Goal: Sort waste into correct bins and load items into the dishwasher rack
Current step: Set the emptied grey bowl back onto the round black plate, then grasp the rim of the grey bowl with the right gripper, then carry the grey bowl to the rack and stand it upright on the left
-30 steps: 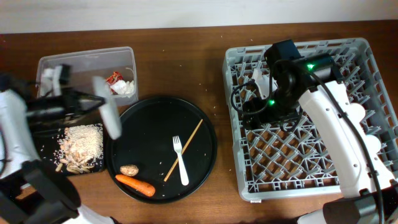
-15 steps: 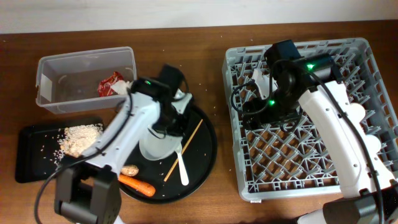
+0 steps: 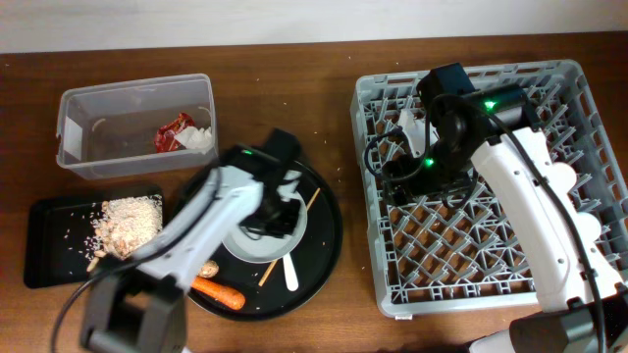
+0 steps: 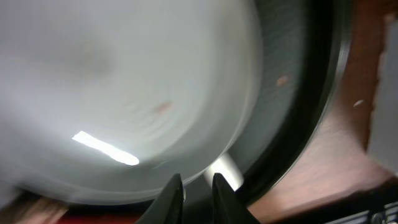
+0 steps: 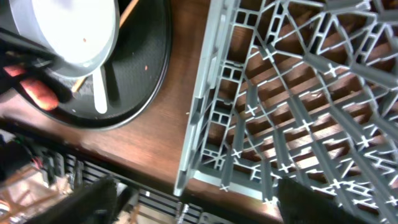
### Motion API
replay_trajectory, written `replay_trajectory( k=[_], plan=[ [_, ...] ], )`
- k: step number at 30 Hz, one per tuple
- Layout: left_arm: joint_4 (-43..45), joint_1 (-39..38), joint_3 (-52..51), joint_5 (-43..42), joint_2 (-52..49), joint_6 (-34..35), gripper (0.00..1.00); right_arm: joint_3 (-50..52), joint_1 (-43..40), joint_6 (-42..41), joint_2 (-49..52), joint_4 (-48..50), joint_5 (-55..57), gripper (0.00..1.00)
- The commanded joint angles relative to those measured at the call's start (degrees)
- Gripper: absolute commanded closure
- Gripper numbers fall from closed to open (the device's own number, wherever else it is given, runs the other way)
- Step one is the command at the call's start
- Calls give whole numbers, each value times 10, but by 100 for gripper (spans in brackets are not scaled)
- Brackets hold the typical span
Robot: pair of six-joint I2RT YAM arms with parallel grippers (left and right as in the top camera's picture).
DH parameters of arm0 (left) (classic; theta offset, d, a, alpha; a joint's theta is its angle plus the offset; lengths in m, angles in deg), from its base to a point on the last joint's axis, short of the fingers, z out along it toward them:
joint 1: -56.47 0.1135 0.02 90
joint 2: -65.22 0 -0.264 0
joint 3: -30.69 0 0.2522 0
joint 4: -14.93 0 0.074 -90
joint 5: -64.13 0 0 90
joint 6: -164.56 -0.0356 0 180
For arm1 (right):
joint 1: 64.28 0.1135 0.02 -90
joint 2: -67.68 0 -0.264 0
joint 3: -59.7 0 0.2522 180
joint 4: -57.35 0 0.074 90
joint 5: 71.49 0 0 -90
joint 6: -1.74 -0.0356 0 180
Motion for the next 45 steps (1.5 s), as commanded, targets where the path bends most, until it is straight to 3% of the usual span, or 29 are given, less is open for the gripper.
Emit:
replay_trajectory(
  k=[1, 3, 4, 5, 8, 11, 13, 15, 17, 24, 27, 29, 33, 39, 44, 45],
  plan=[
    [-53, 82, 21, 63, 93, 5, 83, -1, 1, 0, -3, 11, -7, 2],
    [-78, 156, 21, 63, 136, 5, 82, -1, 1, 0, -3, 42, -60, 2],
    [-89, 207, 21, 63, 157, 5, 77, -1, 4, -1, -3, 57, -98, 1],
    [-97, 245, 21, 63, 170, 6, 63, -1, 14, -6, -2, 68, -106, 1],
    [-123, 354, 21, 61, 185, 5, 50, -1, 81, -55, 11, 101, -55, 4],
    [-133, 435, 20, 56, 185, 8, 47, 0, 151, -107, 59, 126, 14, 4],
    [-133, 468, 20, 50, 185, 14, 39, 0, 189, -118, 111, 152, 16, 9],
    [-133, 473, 20, 50, 185, 14, 38, 0, 205, -151, 154, 174, 25, 15],
    [-133, 473, 20, 50, 185, 14, 38, 0, 218, -186, 214, 208, 25, 27],
    [-132, 473, 19, 50, 185, 14, 38, 0, 224, -211, 304, 248, 15, 47],
    [-131, 473, 19, 50, 185, 14, 38, 0, 230, -211, 317, 252, 10, 65],
    [-131, 473, 18, 50, 185, 14, 38, 0, 230, -211, 317, 252, 9, 84],
    [-132, 473, 18, 50, 185, 14, 38, 0, 230, -211, 317, 251, 8, 96],
    [-131, 473, 18, 50, 185, 14, 38, -50, 197, -208, 264, 202, 40, 96],
    [-129, 473, 18, 50, 185, 14, 38, -164, 133, -193, 146, 74, 274, 96],
    [-128, 473, 18, 50, 185, 14, 38, -170, 120, -193, 112, 63, 371, 96]
  ],
)
